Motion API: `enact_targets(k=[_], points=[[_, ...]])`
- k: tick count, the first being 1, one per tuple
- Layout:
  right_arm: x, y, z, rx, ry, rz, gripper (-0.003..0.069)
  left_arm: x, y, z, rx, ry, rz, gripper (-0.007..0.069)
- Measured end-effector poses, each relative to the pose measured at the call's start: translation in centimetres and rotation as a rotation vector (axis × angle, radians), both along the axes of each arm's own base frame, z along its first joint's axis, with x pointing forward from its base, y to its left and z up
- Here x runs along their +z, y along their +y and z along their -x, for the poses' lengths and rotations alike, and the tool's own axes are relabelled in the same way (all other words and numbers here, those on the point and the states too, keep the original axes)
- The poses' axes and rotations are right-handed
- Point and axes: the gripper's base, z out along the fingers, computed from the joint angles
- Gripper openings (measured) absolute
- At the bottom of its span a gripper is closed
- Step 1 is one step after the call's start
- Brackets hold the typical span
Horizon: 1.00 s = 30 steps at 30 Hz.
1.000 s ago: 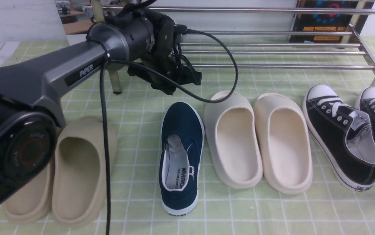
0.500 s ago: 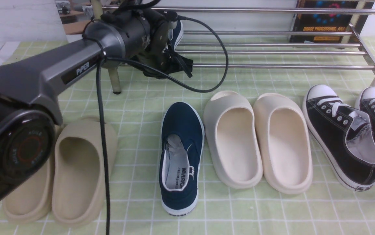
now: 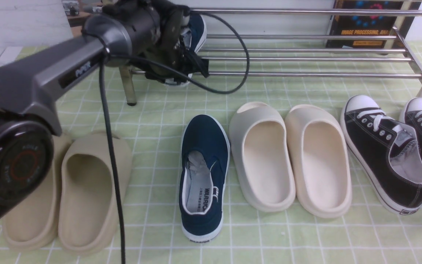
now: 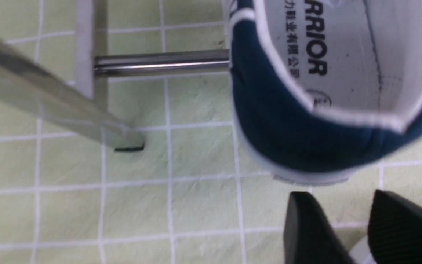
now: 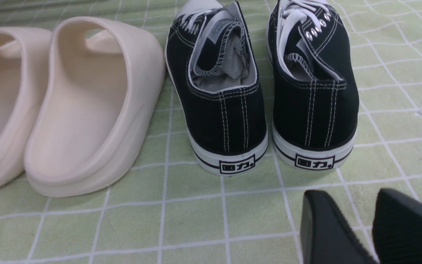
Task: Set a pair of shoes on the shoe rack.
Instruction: Use the left arm to put a shoe into the shoe rack, then use the left arm to grab the shoe closest to it
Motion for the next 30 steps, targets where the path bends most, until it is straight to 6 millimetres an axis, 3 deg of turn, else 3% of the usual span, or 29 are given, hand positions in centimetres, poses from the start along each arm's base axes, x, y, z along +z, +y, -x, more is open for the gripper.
enact_targets(k=[3,7,11,15,20,22,23,26,29,30], points=[[0.0,0.0,0.0,0.000,0.000,0.000,0.0239,4.4,0.8,1.6,0.017,0.008,-0.014,0.0364],[0.0,0.0,0.0,0.000,0.000,0.000,0.0239,9.8,2.1,4.5,0.000,0.006,-0.031,0.0378],[0.0,0.0,0.0,0.000,0.000,0.000,0.0239,13.6,3.2,7.5,-0.030,-0.006,-0.014,0.0379],[0.0,0.0,0.0,0.000,0.000,0.000,0.0239,15.5,3.9,10.2,-0.049,-0.013,0.036,0.0379],[0.0,0.0,0.0,0.000,0.000,0.000,0.0239,14.2,4.6,14.1,-0.075,0.098,0.091,0.0379],[0.0,0.0,0.0,0.000,0.000,0.000,0.0239,11.4,5.2,16.5,-0.081,0.217,0.100,0.0379],[0.0,0.0,0.0,0.000,0.000,0.000,0.0239,10.7,5.2,16.7,-0.080,0.242,0.097,0.0379],[0.0,0.0,0.0,0.000,0.000,0.000,0.0239,5.7,5.9,19.6,-0.052,0.386,0.115,0.0374],[0.0,0.0,0.0,0.000,0.000,0.000,0.0239,3.4,5.8,20.6,-0.048,0.430,0.130,0.0364],[0.0,0.0,0.0,0.000,0.000,0.000,0.0239,1.6,5.1,21.3,-0.065,0.457,0.126,0.0352]])
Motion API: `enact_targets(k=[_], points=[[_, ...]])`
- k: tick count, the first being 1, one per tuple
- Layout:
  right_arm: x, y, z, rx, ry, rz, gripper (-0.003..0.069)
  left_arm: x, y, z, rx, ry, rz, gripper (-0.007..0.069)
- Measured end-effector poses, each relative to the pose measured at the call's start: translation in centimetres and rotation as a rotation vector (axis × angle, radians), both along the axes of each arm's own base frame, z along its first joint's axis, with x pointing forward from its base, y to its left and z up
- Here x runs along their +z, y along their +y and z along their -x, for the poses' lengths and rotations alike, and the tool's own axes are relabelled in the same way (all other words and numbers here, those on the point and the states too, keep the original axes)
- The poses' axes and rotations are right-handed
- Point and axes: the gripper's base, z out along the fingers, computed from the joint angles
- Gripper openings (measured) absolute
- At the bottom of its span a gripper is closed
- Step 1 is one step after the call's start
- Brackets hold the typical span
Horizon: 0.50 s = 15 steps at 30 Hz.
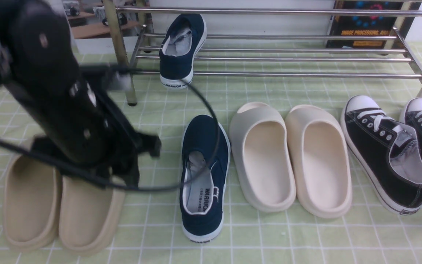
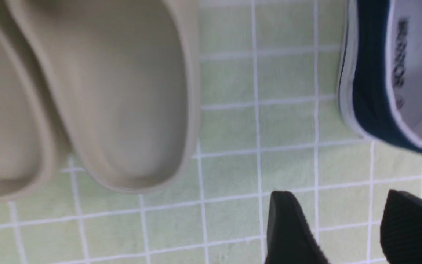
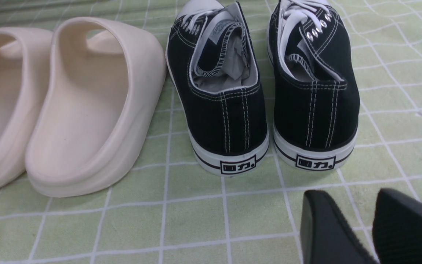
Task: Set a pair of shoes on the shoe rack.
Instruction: Use the left arm to grab the shoe closest to it
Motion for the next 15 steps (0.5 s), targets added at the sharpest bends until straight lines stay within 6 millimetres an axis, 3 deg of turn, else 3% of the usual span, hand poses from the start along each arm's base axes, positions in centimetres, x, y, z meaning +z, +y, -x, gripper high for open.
enact_targets(k=[2,8,15], points=[[0.0,0.0,0.0,0.000,0.000,0.000,0.0239,-1.8,-1.7,1.0,-0.060,0.017,0.000,0.0336],[0.0,0.0,0.0,0.000,0.000,0.000,0.0239,-3.4,-5.9,1.4,-0.179,-0.068,-0.004,0.0311],[0.0,0.0,0.0,0.000,0.000,0.000,0.0239,-4.9,-6.6,-0.9,-0.107,-0.129,-0.095,0.0308]])
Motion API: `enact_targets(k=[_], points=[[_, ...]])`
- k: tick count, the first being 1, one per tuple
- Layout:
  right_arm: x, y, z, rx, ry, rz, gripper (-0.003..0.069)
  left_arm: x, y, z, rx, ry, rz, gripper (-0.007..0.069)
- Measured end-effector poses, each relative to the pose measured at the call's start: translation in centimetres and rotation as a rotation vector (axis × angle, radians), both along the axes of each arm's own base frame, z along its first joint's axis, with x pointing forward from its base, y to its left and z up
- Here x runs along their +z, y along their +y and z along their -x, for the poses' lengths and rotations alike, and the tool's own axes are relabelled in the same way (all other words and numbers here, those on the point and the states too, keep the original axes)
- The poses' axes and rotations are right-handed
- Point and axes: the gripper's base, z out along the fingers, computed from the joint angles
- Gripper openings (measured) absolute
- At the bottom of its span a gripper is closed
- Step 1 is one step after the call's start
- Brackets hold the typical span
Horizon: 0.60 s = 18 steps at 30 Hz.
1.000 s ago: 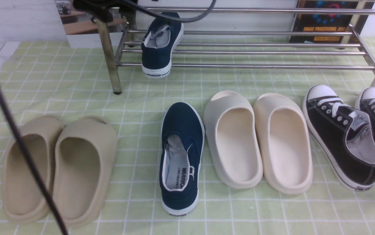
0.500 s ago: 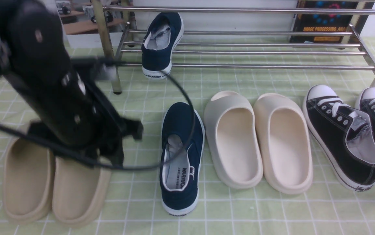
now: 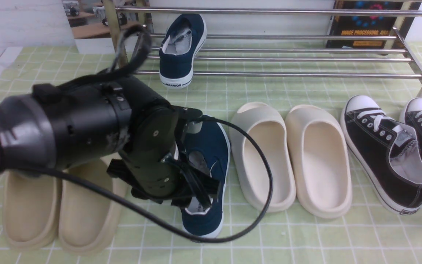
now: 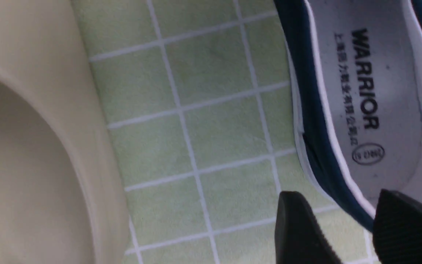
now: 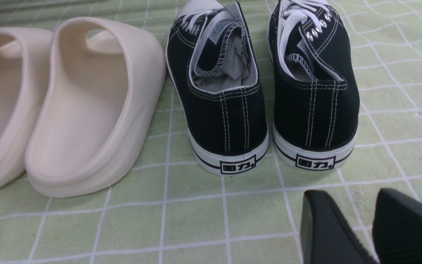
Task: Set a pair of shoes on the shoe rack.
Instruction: Use the left arm to grab the shoe closest to it
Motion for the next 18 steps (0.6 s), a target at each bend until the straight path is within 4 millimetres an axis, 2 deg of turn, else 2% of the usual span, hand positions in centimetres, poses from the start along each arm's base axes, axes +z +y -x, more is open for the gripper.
enact_targets(k=[8,11,13,18], points=[[0.0,0.0,0.0,0.000,0.000,0.000,0.0239,-1.3,-1.1,-1.3,0.086,-0.036,0.070,0.0336],[0.0,0.0,0.0,0.000,0.000,0.000,0.0239,-2.2,-1.3,-1.6,0.098,-0.020,0.061,0.0348],[0.0,0.0,0.0,0.000,0.000,0.000,0.0239,-3.5,-1.5,-1.8,0.101,0.009,0.037,0.0351],[0.0,0.0,0.0,0.000,0.000,0.000,0.0239,-4.8,-1.6,-2.0,0.102,0.041,0.008,0.0307]])
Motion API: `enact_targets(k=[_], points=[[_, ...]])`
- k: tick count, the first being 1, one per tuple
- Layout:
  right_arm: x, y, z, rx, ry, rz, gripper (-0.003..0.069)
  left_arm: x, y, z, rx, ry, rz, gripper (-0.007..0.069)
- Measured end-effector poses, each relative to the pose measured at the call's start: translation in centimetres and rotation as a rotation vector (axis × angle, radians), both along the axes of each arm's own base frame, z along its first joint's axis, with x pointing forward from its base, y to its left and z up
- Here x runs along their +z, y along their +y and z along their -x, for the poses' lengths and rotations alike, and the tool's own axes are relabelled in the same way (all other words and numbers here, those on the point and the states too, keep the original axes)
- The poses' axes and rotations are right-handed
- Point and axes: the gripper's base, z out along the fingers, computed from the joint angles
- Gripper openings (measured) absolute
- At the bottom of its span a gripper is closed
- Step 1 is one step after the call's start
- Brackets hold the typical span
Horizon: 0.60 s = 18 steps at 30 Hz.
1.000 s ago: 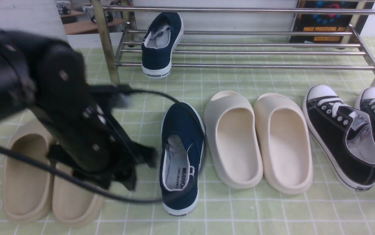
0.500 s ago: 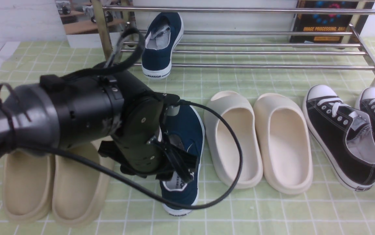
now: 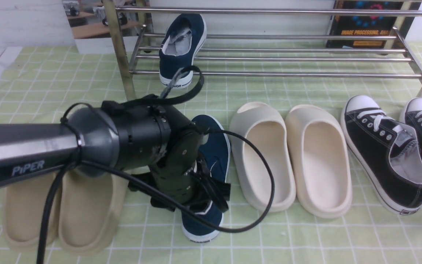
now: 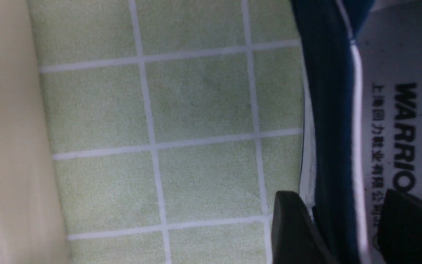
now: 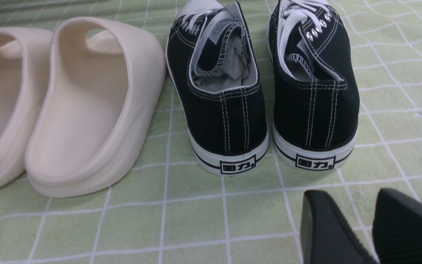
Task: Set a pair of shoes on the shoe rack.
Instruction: Use the left arm to grab the shoe closest to it, then use the left arm to put a shoe into the shoe rack
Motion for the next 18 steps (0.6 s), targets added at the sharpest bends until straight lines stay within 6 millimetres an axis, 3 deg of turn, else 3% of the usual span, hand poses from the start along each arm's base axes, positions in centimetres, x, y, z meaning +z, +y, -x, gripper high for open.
enact_targets(k=[6,7,8,16,18], points=[[0.0,0.0,0.0,0.000,0.000,0.000,0.0239,1.2,0.5,0.0,-0.028,-0.051,-0.030,0.0059],[0.0,0.0,0.0,0.000,0.000,0.000,0.0239,1.2,0.6,0.0,-0.029,-0.052,-0.031,0.0051],[0.0,0.0,0.0,0.000,0.000,0.000,0.0239,2.2,0.8,0.1,-0.037,-0.077,-0.041,0.0003],[0.0,0.0,0.0,0.000,0.000,0.000,0.0239,7.2,0.4,-1.0,-0.023,-0.128,-0.050,0.0001],[0.0,0.0,0.0,0.000,0.000,0.000,0.0239,9.6,0.1,-1.4,-0.022,-0.167,-0.030,0.0001]])
